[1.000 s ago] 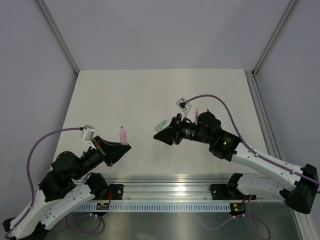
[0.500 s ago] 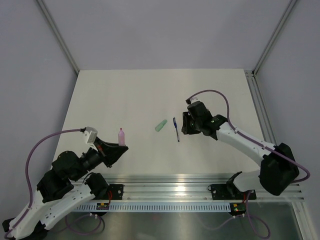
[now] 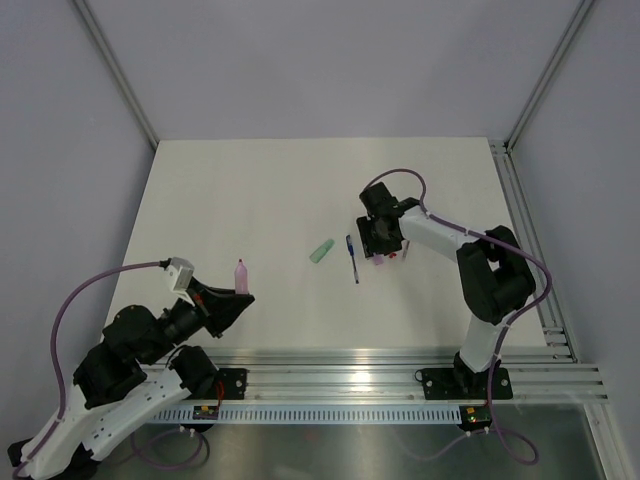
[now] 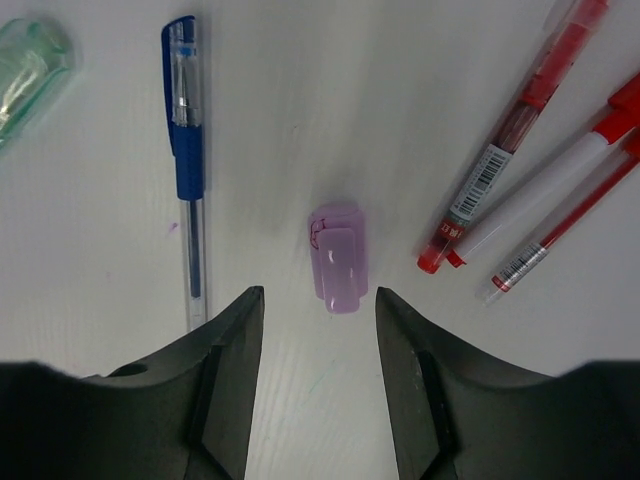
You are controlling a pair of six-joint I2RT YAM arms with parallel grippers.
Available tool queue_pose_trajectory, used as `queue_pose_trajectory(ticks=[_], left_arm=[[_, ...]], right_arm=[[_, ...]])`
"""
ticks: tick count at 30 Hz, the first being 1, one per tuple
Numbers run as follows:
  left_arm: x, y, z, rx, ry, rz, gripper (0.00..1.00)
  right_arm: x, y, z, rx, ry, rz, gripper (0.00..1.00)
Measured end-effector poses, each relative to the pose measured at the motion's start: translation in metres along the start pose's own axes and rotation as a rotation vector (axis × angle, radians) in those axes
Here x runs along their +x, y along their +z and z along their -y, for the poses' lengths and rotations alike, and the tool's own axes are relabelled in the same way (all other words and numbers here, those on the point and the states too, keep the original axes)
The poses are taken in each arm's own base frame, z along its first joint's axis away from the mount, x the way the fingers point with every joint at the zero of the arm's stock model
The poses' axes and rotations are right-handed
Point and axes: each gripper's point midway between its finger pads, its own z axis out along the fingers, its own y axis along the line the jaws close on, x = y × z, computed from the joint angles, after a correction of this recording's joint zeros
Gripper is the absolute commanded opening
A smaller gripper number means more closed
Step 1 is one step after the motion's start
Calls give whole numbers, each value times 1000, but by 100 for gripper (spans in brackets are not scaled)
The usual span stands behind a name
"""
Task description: Insert the pens into the pen caps
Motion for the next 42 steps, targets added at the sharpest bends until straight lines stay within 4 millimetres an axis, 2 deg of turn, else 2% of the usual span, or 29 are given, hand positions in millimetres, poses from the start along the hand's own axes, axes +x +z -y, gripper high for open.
queue_pose_trajectory(ticks=[6, 13, 17, 22, 23, 24, 32, 34, 37, 40, 42], left_arm=[[-1, 0, -2, -6, 1, 3, 0], [1, 5, -2, 5, 4, 7, 0], [-2, 7, -1, 14, 8, 21, 0], [-1, 9, 0, 28, 9, 13, 0], [-2, 9, 0, 30, 10, 14, 0], [-2, 8, 1, 33, 10, 15, 0], [-2, 14, 5, 61, 4, 6, 0], [1, 19, 7, 76, -15, -9, 0], [14, 34, 6, 102, -71, -49, 0], [32, 52, 1, 115, -138, -100, 0], [46, 65, -5, 108, -185, -140, 0]], right_arm=[[6, 19, 6, 24, -16, -72, 54], [7, 25, 6, 34, -24, -106, 53], [9, 34, 5, 35, -25, -125, 48], [2, 37, 3, 32, -21, -120, 37], [2, 37, 3, 30, -20, -120, 33], [2, 37, 3, 29, -20, -120, 25], [-1, 33, 3, 34, 11, -83, 6], [-1, 20, 3, 19, 38, -42, 6], [-14, -19, -5, -41, 99, 81, 4], [-41, -81, -23, -126, 164, 300, 2], [-56, -127, -47, -223, 195, 455, 0]])
